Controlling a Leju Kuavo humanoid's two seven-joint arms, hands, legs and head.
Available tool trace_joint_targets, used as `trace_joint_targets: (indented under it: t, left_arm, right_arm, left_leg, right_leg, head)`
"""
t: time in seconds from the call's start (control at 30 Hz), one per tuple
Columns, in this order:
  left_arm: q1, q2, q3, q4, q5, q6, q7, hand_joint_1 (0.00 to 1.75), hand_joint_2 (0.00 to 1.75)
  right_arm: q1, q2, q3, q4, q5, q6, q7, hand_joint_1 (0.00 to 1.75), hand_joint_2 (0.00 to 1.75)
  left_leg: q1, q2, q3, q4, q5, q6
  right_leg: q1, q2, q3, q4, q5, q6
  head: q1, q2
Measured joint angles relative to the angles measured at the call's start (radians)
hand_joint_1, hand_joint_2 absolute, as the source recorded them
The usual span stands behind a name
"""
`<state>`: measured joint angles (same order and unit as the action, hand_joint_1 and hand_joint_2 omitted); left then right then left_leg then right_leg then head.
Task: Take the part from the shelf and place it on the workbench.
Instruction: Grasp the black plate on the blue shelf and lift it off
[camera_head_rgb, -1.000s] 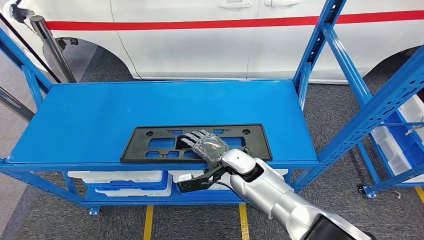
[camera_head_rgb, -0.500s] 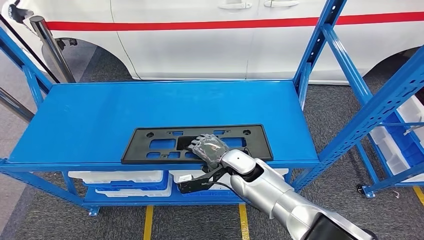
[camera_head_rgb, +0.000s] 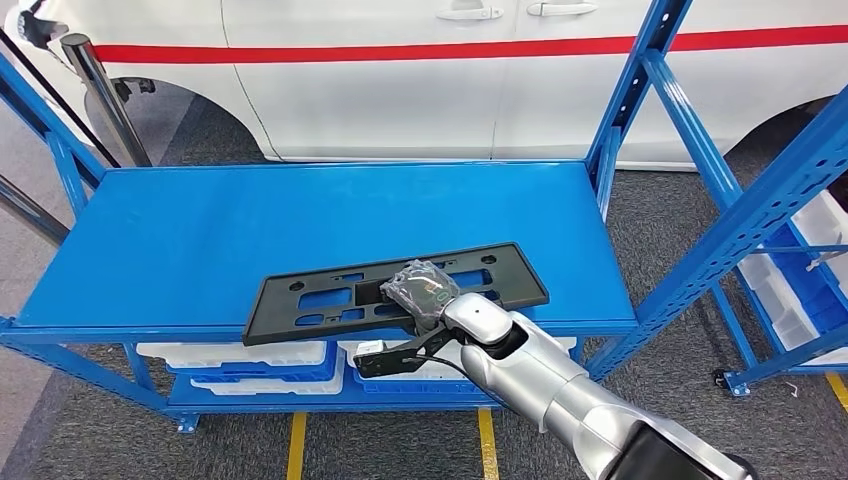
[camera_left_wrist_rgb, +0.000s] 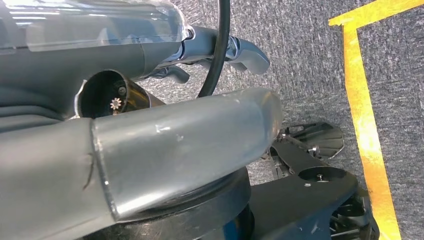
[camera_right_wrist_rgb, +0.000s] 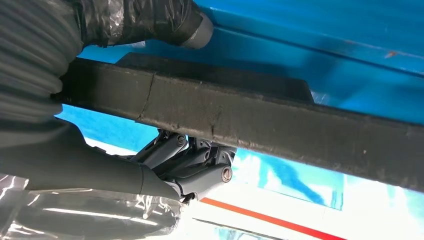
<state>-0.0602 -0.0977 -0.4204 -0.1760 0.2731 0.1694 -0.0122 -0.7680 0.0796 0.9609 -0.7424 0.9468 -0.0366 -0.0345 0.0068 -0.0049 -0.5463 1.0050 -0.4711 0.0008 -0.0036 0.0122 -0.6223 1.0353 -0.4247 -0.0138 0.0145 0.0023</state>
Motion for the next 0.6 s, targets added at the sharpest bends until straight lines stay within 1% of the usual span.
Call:
trace_joint_targets:
  t: [0.37, 0.53, 0.57, 0.6]
  left_arm:
    - [0.000, 0.000, 0.000, 0.000, 0.001, -0.006, -0.004, 0.00, 0.00]
    - [0.000, 0.000, 0.000, 0.000, 0.004, -0.006, -0.008, 0.00, 0.00]
    - [0.000, 0.000, 0.000, 0.000, 0.005, -0.006, -0.009, 0.00, 0.00]
    - [0.000, 0.000, 0.000, 0.000, 0.005, -0.006, -0.009, 0.00, 0.00]
  right_arm:
    - [-0.003, -0.006, 0.002, -0.007, -0.004, -0.003, 0.000, 1.75, 1.75]
    - [0.003, -0.014, 0.003, -0.029, -0.008, -0.032, 0.012, 1.75, 1.75]
    - [0.004, -0.016, 0.004, -0.034, -0.008, -0.036, 0.014, 1.52, 1.75]
    - [0.005, -0.017, 0.004, -0.039, -0.007, -0.040, 0.015, 1.08, 1.75]
  left_leg:
    - [0.000, 0.000, 0.002, 0.000, -0.001, 0.000]
    - [0.000, 0.000, 0.002, 0.000, -0.001, 0.000]
    - [0.000, 0.000, 0.002, 0.000, -0.001, 0.000]
    - [0.000, 0.000, 0.002, 0.000, -0.001, 0.001]
  right_leg:
    - [0.000, 0.000, 0.000, 0.000, -0.001, 0.001]
    - [0.000, 0.000, 0.000, 0.000, -0.001, 0.001]
    - [0.000, 0.000, -0.001, 0.000, -0.001, 0.001]
    - [0.000, 0.000, -0.001, 0.000, -0.001, 0.001]
  head:
    - [0.000, 0.000]
    - [0.000, 0.000]
    - [0.000, 0.000]
    - [0.000, 0.000]
